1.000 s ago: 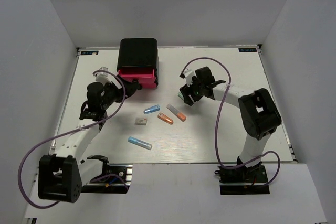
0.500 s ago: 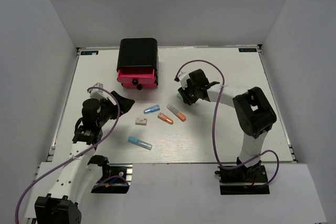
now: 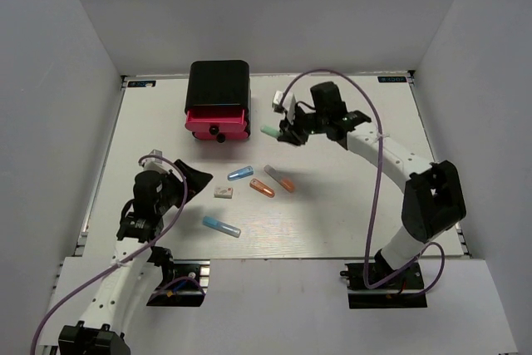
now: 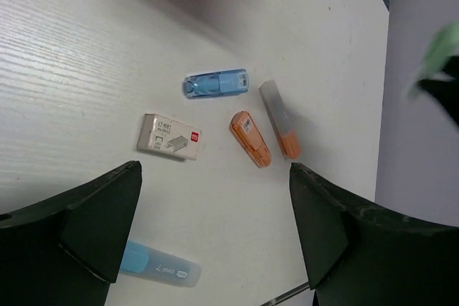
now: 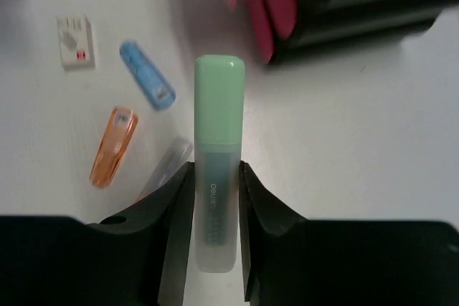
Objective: Sort the stationery into containers
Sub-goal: Pick up the pen from the center of the board, then place the pen in the drawer.
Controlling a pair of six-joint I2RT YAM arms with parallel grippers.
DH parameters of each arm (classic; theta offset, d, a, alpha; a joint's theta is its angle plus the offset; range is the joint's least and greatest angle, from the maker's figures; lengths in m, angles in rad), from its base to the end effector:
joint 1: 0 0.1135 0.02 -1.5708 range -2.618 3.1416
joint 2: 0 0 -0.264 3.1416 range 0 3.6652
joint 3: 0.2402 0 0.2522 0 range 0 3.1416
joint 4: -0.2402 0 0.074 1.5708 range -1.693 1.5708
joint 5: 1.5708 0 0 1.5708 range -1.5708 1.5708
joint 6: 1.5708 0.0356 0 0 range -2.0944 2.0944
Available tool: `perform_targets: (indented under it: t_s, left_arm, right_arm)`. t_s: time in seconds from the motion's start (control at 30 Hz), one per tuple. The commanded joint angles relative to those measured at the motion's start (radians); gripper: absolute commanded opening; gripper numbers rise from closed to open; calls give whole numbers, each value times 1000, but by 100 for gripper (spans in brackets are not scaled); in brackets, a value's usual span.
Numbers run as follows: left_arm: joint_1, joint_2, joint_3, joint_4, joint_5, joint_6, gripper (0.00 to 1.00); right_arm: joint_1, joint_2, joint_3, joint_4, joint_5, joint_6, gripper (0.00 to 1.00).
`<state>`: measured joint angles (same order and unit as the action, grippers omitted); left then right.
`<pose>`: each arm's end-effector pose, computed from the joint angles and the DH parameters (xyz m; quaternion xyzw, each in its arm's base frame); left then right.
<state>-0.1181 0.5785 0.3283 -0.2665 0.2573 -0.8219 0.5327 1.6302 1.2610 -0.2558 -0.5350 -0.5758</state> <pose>0.1433 -0.0261 0.2018 -0.2349 0.8269 -0.3248 0.3945 0.3101 0.2039 0.2834 -0.5542 0.6667 0.2258 0.4442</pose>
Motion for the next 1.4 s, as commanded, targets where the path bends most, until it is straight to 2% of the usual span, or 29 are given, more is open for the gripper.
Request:
perform_targets:
  t_s: [0.0,0.27,0.4,0.67,0.77,0.8,0.9,1.13,1.2,1.23,1.27,1.3,1.33,1.37]
  left_arm:
    - [-3,-23,-14,9,3,-31,93]
    - [-3,-23,-43,18,14,-63,93]
    - [-3,-43,-43,9,14,-63,93]
    - [-3,-81,-43,-10,14,-82,93]
    - [-3,-81,-43,1,14,-82,93]
    - [-3,-81,-43,16,14,-82,93]
    - [-3,-57,-43,62,39,-82,93]
    - [-3,-23,-34,116,72,-63,92]
    - [-3,-12,-34,116,73,-63,88]
    - [-3,-3,-34,127,73,-63,86]
    - [-3,-3,-34,127,73,-63,82]
    - [-3,6,-25,127,73,-63,78]
    - [-3,6,-25,104,73,-63,68]
    - [-3,15,-15,92,73,-63,61]
  right_arm:
    - [15,-27,148,1,-106,-62,12]
    - [101,166,454,134,-180,-127,14]
    - [141,279,595,205,-174,-58,17]
    - [182,436,641,334,-97,83,20]
    - [190,456,640,329,-79,82,28]
    - [193,457,635,328,-72,80,37]
    - [188,464,632,326,-59,74,55]
    - [181,412,640,339,-45,100,55]
    - [181,340,611,363,-8,154,52]
    - [181,314,513,439,79,171,44]
    - [178,289,468,475,123,257,38]
    - [178,192,418,551,218,283,29]
    - [176,109,284,593,304,295,11]
    - [174,108,250,601,305,301,3]
